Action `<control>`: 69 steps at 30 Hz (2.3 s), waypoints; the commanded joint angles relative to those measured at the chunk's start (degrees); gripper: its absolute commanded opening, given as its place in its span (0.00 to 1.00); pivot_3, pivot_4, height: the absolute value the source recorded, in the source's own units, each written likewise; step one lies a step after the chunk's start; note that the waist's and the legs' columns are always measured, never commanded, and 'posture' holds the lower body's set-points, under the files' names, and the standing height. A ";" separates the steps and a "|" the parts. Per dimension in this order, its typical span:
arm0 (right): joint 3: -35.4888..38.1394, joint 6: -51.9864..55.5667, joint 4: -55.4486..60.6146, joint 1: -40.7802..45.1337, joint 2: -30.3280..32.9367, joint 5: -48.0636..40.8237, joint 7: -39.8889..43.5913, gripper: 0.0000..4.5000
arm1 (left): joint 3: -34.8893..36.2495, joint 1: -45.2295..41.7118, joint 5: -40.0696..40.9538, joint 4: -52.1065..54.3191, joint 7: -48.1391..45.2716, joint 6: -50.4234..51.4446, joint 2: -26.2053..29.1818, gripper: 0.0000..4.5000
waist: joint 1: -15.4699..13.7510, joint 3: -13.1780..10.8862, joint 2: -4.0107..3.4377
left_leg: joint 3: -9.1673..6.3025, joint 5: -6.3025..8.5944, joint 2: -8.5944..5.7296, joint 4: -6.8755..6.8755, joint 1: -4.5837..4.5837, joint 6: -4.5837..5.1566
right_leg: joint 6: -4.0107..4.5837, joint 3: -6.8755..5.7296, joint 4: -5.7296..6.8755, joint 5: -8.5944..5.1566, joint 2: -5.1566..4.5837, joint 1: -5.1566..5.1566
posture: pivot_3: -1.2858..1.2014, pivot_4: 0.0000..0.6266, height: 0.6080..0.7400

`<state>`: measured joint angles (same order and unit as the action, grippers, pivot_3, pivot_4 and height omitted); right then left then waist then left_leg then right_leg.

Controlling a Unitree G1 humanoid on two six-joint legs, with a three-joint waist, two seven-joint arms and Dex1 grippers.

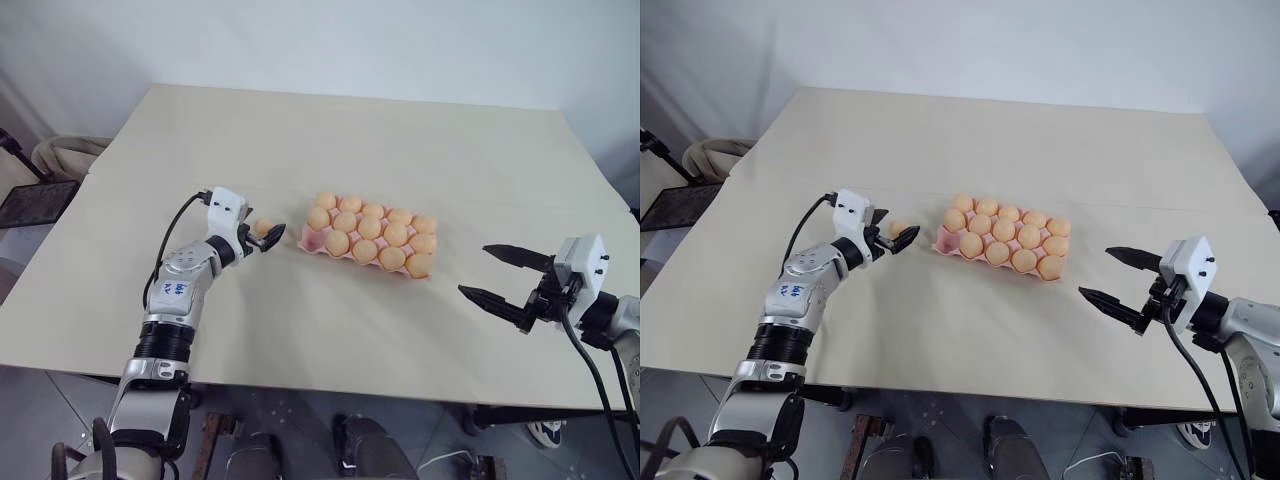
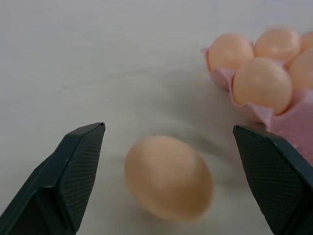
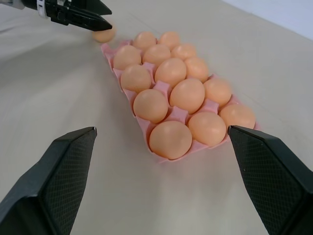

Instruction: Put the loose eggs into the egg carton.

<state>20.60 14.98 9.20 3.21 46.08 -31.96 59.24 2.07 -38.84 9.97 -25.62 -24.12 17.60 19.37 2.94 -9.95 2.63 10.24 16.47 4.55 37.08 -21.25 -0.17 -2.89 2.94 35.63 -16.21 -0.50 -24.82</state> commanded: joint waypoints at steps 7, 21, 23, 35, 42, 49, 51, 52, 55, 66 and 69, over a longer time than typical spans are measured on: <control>2.41 -0.61 2.79 -1.14 -0.14 -1.12 -1.39 1.00 | -1.26 -2.03 -2.00 -0.25 0.01 2.16 -1.15 0.79 | -0.07 0.00 0.00 | -0.01 0.00 0.02 -0.03 -0.01 -0.01 | 0.00 -0.01 0.01 0.00 0.03 -0.03 | 0.52 0.24 1.00; 2.27 -0.94 2.76 -0.65 -0.14 -1.07 -1.90 1.00 | -2.52 -6.53 1.11 5.24 -14.23 1.48 2.35 0.52 | -0.17 0.00 0.01 | 0.00 -0.02 0.01 0.00 -0.02 -0.03 | 0.00 -0.03 0.07 0.00 0.03 -0.03 | 0.52 0.24 1.00; 2.47 -1.11 2.90 -0.76 -0.30 -1.06 -2.19 1.00 | -2.98 -9.12 1.98 2.85 -18.61 0.82 2.52 0.52 | -0.26 -0.01 0.00 | 0.00 -0.02 0.00 0.00 -0.01 -0.04 | 0.00 -0.04 0.06 0.00 0.02 -0.02 | 0.52 0.24 1.00; 5.36 -1.27 7.08 -5.74 -1.93 -1.42 -4.75 1.00 | -7.61 -16.43 -2.32 -12.60 -26.15 -4.35 -0.07 0.56 | -0.77 -0.01 -0.01 | -0.02 -0.03 -0.03 0.03 -0.08 -0.01 | -0.01 -0.01 0.09 -0.01 0.05 -0.12 | 0.52 0.24 1.00; 5.92 -1.10 8.13 -7.02 -2.28 -1.53 -5.67 1.00 | -7.37 -17.73 -3.07 -16.23 -26.64 -7.05 -1.51 0.98 | -1.05 -0.01 -0.01 | 0.00 -0.03 -0.05 0.08 -0.17 0.02 | -0.01 0.02 0.16 -0.01 0.04 -0.23 | 0.52 0.24 1.00; 5.48 -0.98 7.73 -6.26 -2.08 -1.51 -6.00 1.00 | -5.49 -18.90 -1.34 -15.75 -29.01 -5.94 -0.73 0.99 | -1.13 -0.01 -0.01 | 0.00 -0.03 -0.07 0.08 -0.19 0.07 | -0.01 0.03 0.25 -0.01 0.05 -0.30 | 0.52 0.24 1.00; 5.48 -0.87 7.72 -6.18 -2.01 -1.57 -5.98 1.00 | -4.37 -19.21 -0.23 -14.40 -30.62 -3.90 0.71 0.99 | -1.10 -0.01 -0.01 | 0.00 -0.03 -0.07 0.08 -0.19 0.07 | -0.01 0.02 0.26 -0.01 0.06 -0.31 | 0.52 0.24 1.00; 5.48 -0.90 7.68 -6.14 -2.00 -1.56 -5.94 1.00 | -3.70 -19.21 0.51 -13.65 -31.69 -3.22 1.65 0.99 | -1.06 -0.01 -0.01 | 0.01 -0.03 -0.06 0.08 -0.20 0.07 | -0.01 0.02 0.28 -0.01 0.07 -0.33 | 0.52 0.24 1.00; 5.45 -0.91 7.23 -5.68 -1.63 -1.64 -5.49 1.00 | -2.14 -18.83 2.24 -11.63 -35.78 -1.44 5.46 0.99 | -0.91 -0.01 -0.01 | 0.01 -0.06 -0.04 0.07 -0.20 0.01 | -0.01 0.03 0.33 -0.01 0.09 -0.36 | 0.52 0.24 1.00; 8.70 -1.87 0.40 -3.89 4.08 -1.41 1.71 1.00 | 2.49 -15.17 3.70 -8.86 -47.43 -1.05 26.22 0.99 | -0.39 -0.03 -0.04 | 0.09 -0.13 -0.03 0.10 -0.22 -0.07 | 0.02 0.01 0.41 -0.02 0.07 -0.44 | 0.52 0.24 1.00; 9.08 -1.96 -1.42 -2.77 5.24 -1.51 3.06 1.00 | 2.74 -10.49 3.60 -5.74 -51.48 -3.51 31.45 0.99 | -0.12 -0.02 -0.04 | 0.12 -0.13 0.00 0.07 -0.22 -0.07 | 0.04 0.02 0.39 -0.04 0.07 -0.46 | 0.52 0.24 1.00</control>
<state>27.65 13.79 8.10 -0.23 50.17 -32.77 61.34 3.86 -49.96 13.31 -34.11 -73.41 15.86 49.25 2.82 -9.98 2.59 10.37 16.34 4.54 37.12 -21.48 -0.24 -2.84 2.97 36.04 -16.26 -0.45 -25.30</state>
